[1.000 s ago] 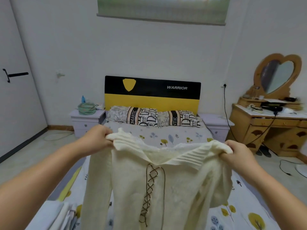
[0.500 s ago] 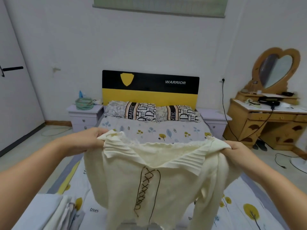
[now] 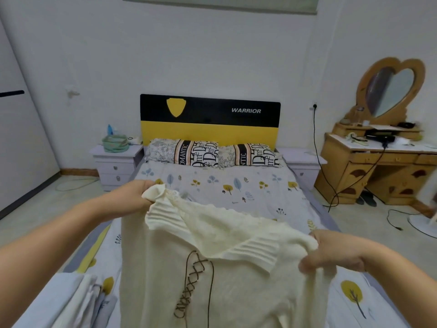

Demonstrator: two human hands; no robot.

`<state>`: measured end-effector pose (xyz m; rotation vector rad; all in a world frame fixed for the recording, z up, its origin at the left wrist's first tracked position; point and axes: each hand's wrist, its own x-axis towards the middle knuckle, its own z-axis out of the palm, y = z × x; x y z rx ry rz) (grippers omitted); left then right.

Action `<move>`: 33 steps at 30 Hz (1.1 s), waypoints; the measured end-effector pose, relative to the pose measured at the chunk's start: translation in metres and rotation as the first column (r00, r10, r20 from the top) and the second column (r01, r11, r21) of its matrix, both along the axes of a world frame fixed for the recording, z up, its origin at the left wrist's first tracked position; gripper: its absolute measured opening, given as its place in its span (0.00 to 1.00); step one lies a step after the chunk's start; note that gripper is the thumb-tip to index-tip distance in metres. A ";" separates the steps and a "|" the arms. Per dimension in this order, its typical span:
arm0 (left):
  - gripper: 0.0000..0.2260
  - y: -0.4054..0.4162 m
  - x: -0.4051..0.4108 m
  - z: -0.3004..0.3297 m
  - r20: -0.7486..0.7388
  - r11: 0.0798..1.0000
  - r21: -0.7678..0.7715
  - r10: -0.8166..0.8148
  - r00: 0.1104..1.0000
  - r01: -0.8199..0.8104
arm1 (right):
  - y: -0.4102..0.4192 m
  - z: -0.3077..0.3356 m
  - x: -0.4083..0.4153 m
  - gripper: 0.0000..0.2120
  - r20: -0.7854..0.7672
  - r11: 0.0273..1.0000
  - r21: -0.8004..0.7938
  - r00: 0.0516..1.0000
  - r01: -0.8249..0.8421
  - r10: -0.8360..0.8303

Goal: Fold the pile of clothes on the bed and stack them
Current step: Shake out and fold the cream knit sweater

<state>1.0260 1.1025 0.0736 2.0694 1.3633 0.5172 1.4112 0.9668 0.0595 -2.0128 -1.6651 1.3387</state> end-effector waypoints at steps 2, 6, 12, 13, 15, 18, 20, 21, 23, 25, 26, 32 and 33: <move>0.06 -0.002 0.000 0.003 -0.018 0.995 -0.080 -0.059 0.998 0.058 | -0.001 -0.004 0.002 0.04 -0.113 0.991 0.107 0.991 0.083 -0.070; 0.14 -0.008 -0.001 0.009 -0.027 0.934 -0.310 -0.195 0.980 0.177 | 0.000 -0.012 0.006 0.10 -0.192 0.940 0.258 0.966 0.222 -0.175; 0.12 -0.014 0.008 0.005 0.081 0.856 -0.492 -0.138 0.987 0.160 | 0.002 -0.008 0.023 0.27 -0.342 0.975 0.116 0.929 0.190 -0.141; 0.10 -0.015 0.012 0.002 0.046 0.882 -0.454 -0.119 0.992 0.127 | 0.001 -0.007 0.028 0.30 -0.457 0.987 0.013 0.878 0.162 -0.138; 0.09 -0.014 0.019 -0.007 0.009 0.938 -0.342 -0.057 0.998 0.056 | 0.001 -0.008 0.035 0.26 -0.557 0.988 -0.087 0.815 0.130 -0.156; 0.07 -0.017 0.030 -0.021 0.059 0.978 -0.206 0.036 0.998 -0.023 | 0.004 -0.022 0.044 0.14 -0.340 0.991 0.039 0.934 0.130 -0.109; 0.07 -0.020 0.035 -0.032 0.065 0.988 -0.144 0.072 0.995 -0.062 | 0.006 -0.035 0.047 0.07 -0.187 0.968 0.206 0.977 0.142 -0.104; 0.08 -0.022 0.037 -0.038 0.061 0.990 -0.120 0.085 0.995 -0.078 | 0.005 -0.042 0.049 0.09 -0.116 0.945 0.293 0.986 0.146 -0.116; 0.11 -0.030 0.041 -0.051 0.034 0.991 -0.088 0.102 0.994 -0.098 | 0.004 -0.056 0.051 0.11 0.031 0.911 0.397 0.991 0.106 -0.129; 0.12 -0.039 0.046 -0.068 -0.029 0.990 -0.053 0.130 0.991 -0.131 | 0.004 -0.077 0.054 0.10 0.140 0.918 0.396 0.987 0.017 -0.078; 0.13 -0.044 0.048 -0.077 -0.050 0.987 -0.028 0.157 0.986 -0.158 | 0.003 -0.088 0.055 0.09 0.200 0.928 0.371 0.979 -0.042 -0.035; 0.14 -0.075 0.050 -0.104 -0.048 0.939 0.104 0.334 0.941 -0.328 | 0.002 -0.106 0.058 0.11 -0.034 0.993 0.117 0.999 -0.015 0.019; 0.13 -0.078 0.049 -0.105 -0.029 0.928 0.115 0.359 0.933 -0.353 | 0.002 -0.105 0.059 0.13 -0.127 0.998 0.057 0.992 0.005 0.002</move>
